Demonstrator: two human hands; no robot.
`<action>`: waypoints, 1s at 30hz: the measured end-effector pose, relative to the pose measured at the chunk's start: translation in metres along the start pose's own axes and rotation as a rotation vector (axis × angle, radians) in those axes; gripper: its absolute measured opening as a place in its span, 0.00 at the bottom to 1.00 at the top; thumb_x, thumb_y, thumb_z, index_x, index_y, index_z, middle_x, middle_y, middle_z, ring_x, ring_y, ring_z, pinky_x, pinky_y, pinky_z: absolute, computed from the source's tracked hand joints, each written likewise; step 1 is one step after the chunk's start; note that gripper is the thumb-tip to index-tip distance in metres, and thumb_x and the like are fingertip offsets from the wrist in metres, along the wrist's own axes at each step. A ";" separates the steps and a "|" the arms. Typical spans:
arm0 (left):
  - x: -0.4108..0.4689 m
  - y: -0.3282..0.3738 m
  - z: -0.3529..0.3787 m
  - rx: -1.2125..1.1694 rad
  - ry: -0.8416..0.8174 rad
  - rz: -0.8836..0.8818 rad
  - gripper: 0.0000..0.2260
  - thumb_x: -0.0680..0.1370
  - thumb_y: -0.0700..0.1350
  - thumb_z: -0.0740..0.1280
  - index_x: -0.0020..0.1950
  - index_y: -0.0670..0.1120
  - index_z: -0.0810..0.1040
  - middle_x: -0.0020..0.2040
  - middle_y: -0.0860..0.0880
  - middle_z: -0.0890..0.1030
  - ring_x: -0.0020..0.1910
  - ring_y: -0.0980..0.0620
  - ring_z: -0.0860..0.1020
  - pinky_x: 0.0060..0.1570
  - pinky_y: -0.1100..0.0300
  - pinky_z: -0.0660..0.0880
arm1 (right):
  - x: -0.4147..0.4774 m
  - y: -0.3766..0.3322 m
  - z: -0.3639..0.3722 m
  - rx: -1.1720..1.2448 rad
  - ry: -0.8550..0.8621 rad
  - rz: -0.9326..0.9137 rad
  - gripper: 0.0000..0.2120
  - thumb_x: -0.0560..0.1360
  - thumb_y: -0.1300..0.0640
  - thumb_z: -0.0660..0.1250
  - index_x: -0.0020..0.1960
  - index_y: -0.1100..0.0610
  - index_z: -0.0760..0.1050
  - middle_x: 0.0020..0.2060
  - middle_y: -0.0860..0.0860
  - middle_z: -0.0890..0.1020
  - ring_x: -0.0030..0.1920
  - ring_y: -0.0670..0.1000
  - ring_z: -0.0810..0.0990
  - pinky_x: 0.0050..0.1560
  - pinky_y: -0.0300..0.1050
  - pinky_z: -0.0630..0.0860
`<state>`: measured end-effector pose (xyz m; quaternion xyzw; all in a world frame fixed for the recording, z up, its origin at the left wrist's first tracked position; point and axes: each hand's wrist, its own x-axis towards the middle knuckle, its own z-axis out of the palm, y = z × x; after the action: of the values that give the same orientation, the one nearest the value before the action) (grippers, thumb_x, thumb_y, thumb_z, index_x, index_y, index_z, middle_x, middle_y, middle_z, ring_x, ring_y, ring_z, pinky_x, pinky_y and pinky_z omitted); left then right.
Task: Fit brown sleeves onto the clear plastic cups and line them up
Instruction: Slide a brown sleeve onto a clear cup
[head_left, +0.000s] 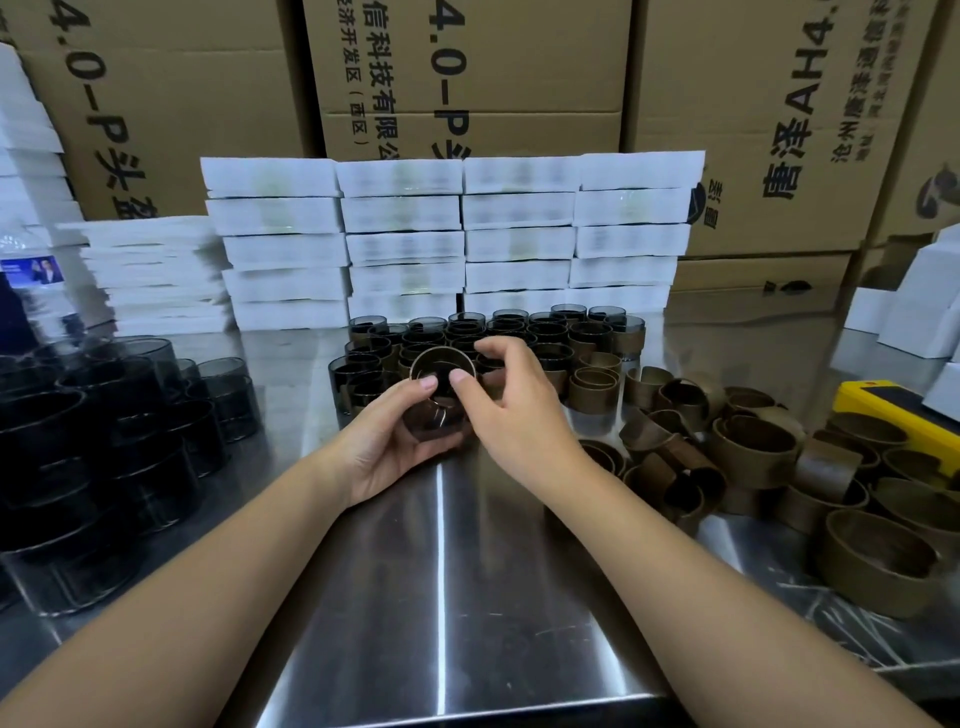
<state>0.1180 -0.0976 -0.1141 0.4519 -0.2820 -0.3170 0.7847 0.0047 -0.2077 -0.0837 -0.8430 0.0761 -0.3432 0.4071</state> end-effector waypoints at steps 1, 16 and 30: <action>0.001 0.000 0.000 -0.006 0.010 0.003 0.10 0.70 0.45 0.70 0.49 0.44 0.82 0.46 0.44 0.85 0.46 0.48 0.84 0.43 0.54 0.81 | 0.002 0.001 -0.001 -0.005 -0.013 0.071 0.21 0.77 0.46 0.64 0.67 0.51 0.66 0.64 0.47 0.72 0.62 0.47 0.72 0.59 0.42 0.68; 0.001 0.003 -0.009 0.175 -0.061 0.061 0.22 0.64 0.46 0.71 0.58 0.49 0.81 0.57 0.41 0.81 0.55 0.44 0.82 0.57 0.47 0.78 | 0.009 0.005 -0.003 0.106 -0.130 0.227 0.14 0.78 0.55 0.63 0.63 0.52 0.68 0.48 0.51 0.81 0.52 0.52 0.79 0.60 0.53 0.75; -0.001 0.007 -0.007 0.230 -0.030 0.047 0.16 0.68 0.44 0.68 0.54 0.53 0.83 0.52 0.47 0.83 0.47 0.49 0.83 0.40 0.57 0.80 | 0.014 0.015 0.004 0.155 -0.117 0.219 0.04 0.78 0.57 0.63 0.51 0.49 0.71 0.46 0.52 0.81 0.51 0.53 0.80 0.58 0.54 0.76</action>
<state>0.1244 -0.0906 -0.1114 0.5275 -0.3388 -0.2706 0.7306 0.0194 -0.2206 -0.0891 -0.8142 0.1171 -0.2517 0.5099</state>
